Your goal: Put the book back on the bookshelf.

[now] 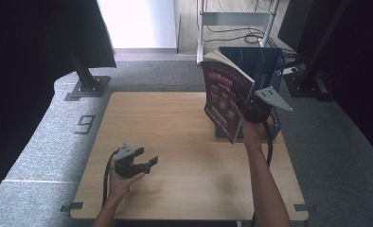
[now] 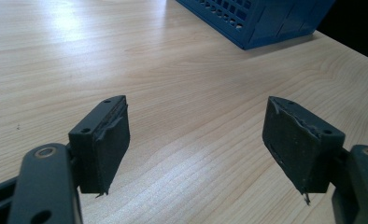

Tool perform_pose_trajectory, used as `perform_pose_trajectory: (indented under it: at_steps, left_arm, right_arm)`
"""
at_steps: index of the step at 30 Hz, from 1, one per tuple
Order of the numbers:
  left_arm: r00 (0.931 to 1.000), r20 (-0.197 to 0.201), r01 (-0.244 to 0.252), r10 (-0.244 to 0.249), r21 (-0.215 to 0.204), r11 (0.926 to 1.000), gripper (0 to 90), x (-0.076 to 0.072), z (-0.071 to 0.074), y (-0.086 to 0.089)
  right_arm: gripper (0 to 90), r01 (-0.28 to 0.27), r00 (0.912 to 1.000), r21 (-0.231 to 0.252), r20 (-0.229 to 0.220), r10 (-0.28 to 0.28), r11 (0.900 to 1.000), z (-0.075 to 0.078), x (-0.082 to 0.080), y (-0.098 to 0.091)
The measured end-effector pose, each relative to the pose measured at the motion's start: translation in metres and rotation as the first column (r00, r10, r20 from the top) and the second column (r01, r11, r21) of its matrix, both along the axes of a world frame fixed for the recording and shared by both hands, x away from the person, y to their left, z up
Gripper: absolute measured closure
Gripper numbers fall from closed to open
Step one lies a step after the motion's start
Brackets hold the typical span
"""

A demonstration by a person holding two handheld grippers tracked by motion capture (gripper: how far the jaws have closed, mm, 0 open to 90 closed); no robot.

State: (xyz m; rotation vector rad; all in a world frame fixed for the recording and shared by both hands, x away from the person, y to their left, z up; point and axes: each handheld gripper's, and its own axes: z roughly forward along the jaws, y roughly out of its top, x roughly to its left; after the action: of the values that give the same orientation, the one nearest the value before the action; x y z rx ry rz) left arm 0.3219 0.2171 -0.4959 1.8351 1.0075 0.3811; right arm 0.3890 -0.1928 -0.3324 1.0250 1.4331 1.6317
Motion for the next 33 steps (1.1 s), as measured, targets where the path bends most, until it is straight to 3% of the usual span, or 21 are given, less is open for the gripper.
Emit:
perform_pose_trajectory:
  at_steps: [24, 33]
  left_arm:
    - [1.0000, 0.002, 0.004, -0.004, 0.010, 0.9999, 23.5, 0.000, 0.000, 0.000]
    - [1.0000, 0.004, 0.005, -0.005, 0.014, 0.9999, 23.4, 0.000, 0.000, 0.000]
  right_arm:
    - [81.9, 0.088, 0.9961, -0.002, -0.010, -0.088, 0.9961, -0.004, 0.019, -0.016]
    - [81.9, 0.107, 0.9941, -0.028, -0.013, -0.108, 0.9938, -0.004, 0.025, -0.017]
